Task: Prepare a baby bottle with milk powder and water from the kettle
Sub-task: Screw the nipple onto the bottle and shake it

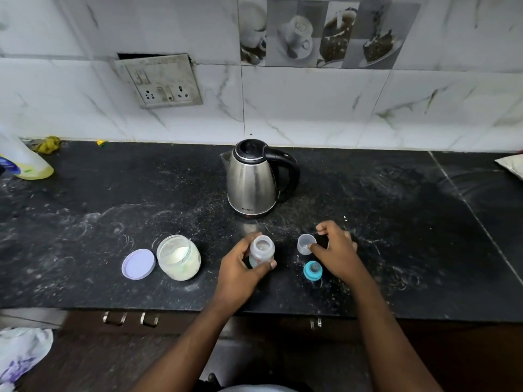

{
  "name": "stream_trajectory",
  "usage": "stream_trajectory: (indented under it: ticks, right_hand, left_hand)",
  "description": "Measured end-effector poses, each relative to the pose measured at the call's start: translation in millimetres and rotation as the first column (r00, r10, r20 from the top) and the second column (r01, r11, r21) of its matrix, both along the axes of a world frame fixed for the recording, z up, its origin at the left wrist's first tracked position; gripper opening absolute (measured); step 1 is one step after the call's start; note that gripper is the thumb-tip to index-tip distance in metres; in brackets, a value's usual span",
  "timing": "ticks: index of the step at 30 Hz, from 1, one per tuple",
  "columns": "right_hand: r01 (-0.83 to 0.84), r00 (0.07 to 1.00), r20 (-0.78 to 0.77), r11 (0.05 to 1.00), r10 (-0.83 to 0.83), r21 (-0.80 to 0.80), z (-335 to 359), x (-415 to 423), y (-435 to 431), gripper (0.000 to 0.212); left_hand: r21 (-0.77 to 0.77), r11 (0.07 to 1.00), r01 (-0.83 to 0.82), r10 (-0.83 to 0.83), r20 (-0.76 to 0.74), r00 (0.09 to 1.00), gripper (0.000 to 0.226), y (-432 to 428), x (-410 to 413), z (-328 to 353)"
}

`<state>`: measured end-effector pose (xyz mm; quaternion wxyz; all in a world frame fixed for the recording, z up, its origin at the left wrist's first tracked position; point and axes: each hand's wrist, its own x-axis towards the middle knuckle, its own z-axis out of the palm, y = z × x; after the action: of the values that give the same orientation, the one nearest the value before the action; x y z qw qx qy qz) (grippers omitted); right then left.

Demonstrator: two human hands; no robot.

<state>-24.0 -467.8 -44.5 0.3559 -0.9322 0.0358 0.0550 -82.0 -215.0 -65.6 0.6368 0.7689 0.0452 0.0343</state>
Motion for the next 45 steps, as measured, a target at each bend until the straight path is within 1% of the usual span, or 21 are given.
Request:
stream_trajectory:
  ticks: [1,3,6,8,15,20,22,23,25,27,29,30,31,33,34,36,39,41,45]
  right_hand:
    - [0.013,1.000,0.019,1.000,-0.013,-0.013,0.6,-0.5,-0.8,0.028]
    - [-0.003,1.000,0.026,0.999,0.004,-0.050,-1.1,-5.0,-3.6,0.024]
    - [-0.039,0.999,0.010,0.992,0.041,-0.117,-7.4,-18.9,-6.0,0.025]
    - [-0.032,0.999,0.027,0.992,0.036,-0.126,-13.8,-29.7,-6.0,0.027]
    - [0.055,0.996,0.072,0.993,-0.047,-0.108,-35.5,-56.3,11.9,0.047]
    - [0.083,0.994,0.078,0.994,-0.077,-0.072,-40.5,-60.6,17.9,0.045]
    - [0.091,0.989,0.115,0.996,-0.089,-0.018,-35.2,-62.6,18.1,0.043]
    - [0.103,0.983,0.147,0.994,-0.108,0.037,-28.6,-62.7,17.2,0.043]
    - [0.109,0.970,0.192,0.971,-0.150,0.212,-7.8,-59.8,15.2,0.046]
    - [0.026,0.971,0.212,0.927,-0.113,0.375,20.9,-55.5,15.5,0.053]
    - [-0.115,0.973,0.229,0.891,0.013,0.438,49.6,-51.2,19.3,0.056]
    - [-0.180,0.969,0.231,0.888,0.087,0.423,62.0,-49.3,22.4,0.058]
    - [-0.238,0.960,0.229,0.896,0.160,0.374,72.3,-47.4,26.2,0.058]
    - [-0.347,0.928,0.216,0.916,0.305,0.200,86.5,-43.2,35.3,0.053]
    - [-0.396,0.907,0.206,0.910,0.368,0.118,91.0,-41.2,40.3,0.050]
    - [-0.471,0.868,0.186,0.882,0.460,0.016,96.9,-37.4,49.4,0.050]
    - [-0.547,0.815,0.168,0.832,0.555,-0.094,104.7,-30.2,58.9,0.048]
    - [-0.588,0.785,0.141,0.798,0.603,-0.135,110.3,-24.2,62.9,0.047]
    - [-0.620,0.762,0.077,0.759,0.642,-0.198,119.1,-16.0,69.0,0.048]
  left_hand:
    - [0.006,1.000,0.005,-0.005,-0.002,1.000,0.063,-0.6,-0.4,-1.2]
    - [0.019,1.000,0.013,-0.012,-0.006,1.000,0.064,-1.6,-1.8,-4.2]
    - [0.019,1.000,0.016,-0.016,-0.005,1.000,0.063,-4.0,-3.1,-5.2]
    - [0.013,1.000,0.019,-0.019,0.000,1.000,0.062,-5.4,-3.0,-5.5]
    - [0.008,1.000,0.028,-0.028,0.013,1.000,0.063,-7.2,-3.8,-7.3]
    - [0.026,0.999,0.039,-0.040,0.002,0.999,0.066,-7.6,-5.8,-10.8]
    - [0.025,0.999,0.042,-0.042,0.008,0.999,0.066,-7.8,-6.5,-10.3]
    - [0.018,0.999,0.040,-0.040,0.011,0.999,0.066,-8.0,-6.8,-9.1]
    - [0.003,0.999,0.041,-0.041,0.012,0.999,0.065,-7.1,-6.8,-6.3]
    - [-0.009,0.999,0.052,-0.052,0.013,0.999,0.063,-6.8,-6.7,-2.5]
    - [-0.015,0.998,0.066,-0.066,0.030,0.997,0.060,-7.1,-6.6,2.4]
    - [-0.020,0.997,0.075,-0.074,0.039,0.996,0.060,-7.6,-6.2,4.6]
    - [-0.031,0.996,0.083,-0.082,0.045,0.996,0.060,-8.7,-6.1,7.1]
    - [-0.065,0.992,0.106,-0.103,0.050,0.993,0.062,-10.7,-6.0,10.1]
    - [-0.075,0.990,0.116,-0.112,0.056,0.992,0.062,-11.3,-5.8,11.0]
    - [-0.097,0.987,0.125,-0.119,0.067,0.991,0.062,-12.0,-5.4,13.8]
    - [-0.118,0.985,0.128,-0.118,0.084,0.989,0.061,-11.7,-4.4,15.3]
    - [-0.119,0.985,0.127,-0.118,0.079,0.990,0.060,-11.0,-2.6,15.1]
    - [-0.109,0.989,0.104,-0.096,0.074,0.993,0.058,-8.2,-3.1,16.8]
